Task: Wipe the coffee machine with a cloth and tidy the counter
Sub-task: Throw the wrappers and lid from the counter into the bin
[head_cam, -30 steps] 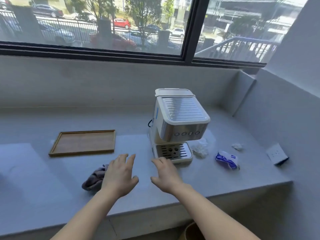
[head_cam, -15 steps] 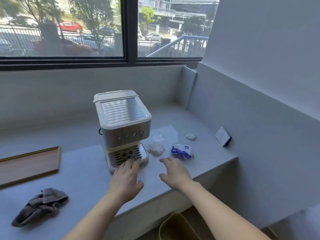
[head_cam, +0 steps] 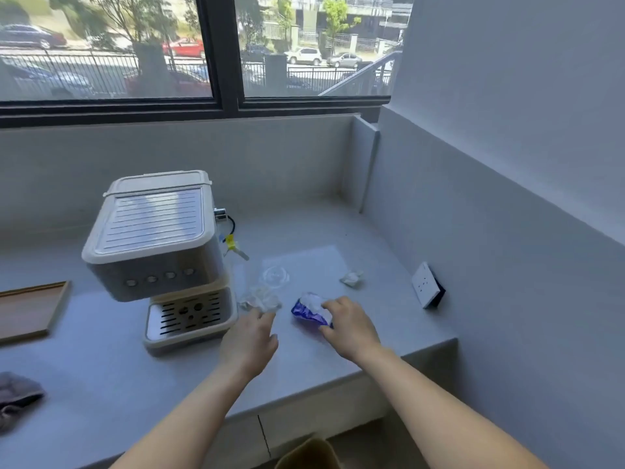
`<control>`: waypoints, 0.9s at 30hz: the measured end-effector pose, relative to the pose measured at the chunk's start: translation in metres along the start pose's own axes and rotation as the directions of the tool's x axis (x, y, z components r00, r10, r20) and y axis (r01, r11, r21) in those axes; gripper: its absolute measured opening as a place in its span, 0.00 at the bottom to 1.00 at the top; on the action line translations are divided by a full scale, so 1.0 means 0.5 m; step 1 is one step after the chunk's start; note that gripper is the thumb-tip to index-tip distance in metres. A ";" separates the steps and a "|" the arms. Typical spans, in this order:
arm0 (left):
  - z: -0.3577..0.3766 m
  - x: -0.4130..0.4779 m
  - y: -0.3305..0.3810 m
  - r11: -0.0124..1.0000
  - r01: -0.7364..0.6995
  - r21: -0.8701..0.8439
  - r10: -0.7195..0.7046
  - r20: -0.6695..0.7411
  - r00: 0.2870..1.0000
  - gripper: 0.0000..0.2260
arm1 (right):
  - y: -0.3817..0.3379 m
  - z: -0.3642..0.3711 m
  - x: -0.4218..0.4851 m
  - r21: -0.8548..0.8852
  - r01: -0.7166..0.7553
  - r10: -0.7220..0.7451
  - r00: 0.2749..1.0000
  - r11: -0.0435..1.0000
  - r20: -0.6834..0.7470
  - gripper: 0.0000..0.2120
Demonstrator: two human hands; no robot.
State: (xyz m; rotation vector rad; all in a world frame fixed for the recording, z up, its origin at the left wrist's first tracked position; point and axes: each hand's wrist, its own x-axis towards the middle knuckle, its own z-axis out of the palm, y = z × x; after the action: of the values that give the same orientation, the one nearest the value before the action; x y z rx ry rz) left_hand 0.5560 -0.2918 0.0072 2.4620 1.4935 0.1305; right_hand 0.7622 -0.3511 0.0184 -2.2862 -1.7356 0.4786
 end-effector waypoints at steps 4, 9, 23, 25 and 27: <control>0.013 0.073 -0.001 0.998 0.044 0.045 -0.044 -0.005 0.999 0.19 | 0.023 0.002 0.052 -0.023 -0.015 0.015 1.000 1.000 0.016 0.26; 0.037 0.152 -0.032 0.990 0.081 0.117 -0.090 0.073 0.993 0.24 | 0.018 0.025 0.109 -0.102 0.003 0.012 0.989 0.995 0.146 0.34; 0.067 0.158 -0.044 0.992 0.122 0.000 -0.122 0.122 0.985 0.10 | 0.026 0.076 0.102 -0.072 -0.023 0.029 0.996 0.997 0.082 0.14; 0.073 0.144 -0.040 0.986 0.142 -0.081 -0.133 0.114 0.985 0.08 | 0.029 0.076 0.082 -0.040 -0.023 0.025 0.998 0.999 0.049 0.14; 0.071 0.120 -0.035 0.993 0.102 -0.058 -0.096 0.095 0.991 0.08 | 0.032 0.072 0.061 -0.004 -0.025 0.025 1.000 1.000 0.012 0.14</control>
State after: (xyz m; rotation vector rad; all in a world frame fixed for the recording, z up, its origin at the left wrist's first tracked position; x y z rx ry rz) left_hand 0.5765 -0.2373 -0.0352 2.3072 1.5452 0.0440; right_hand 0.7695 -0.3266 -0.0245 -2.3152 -1.7165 0.4960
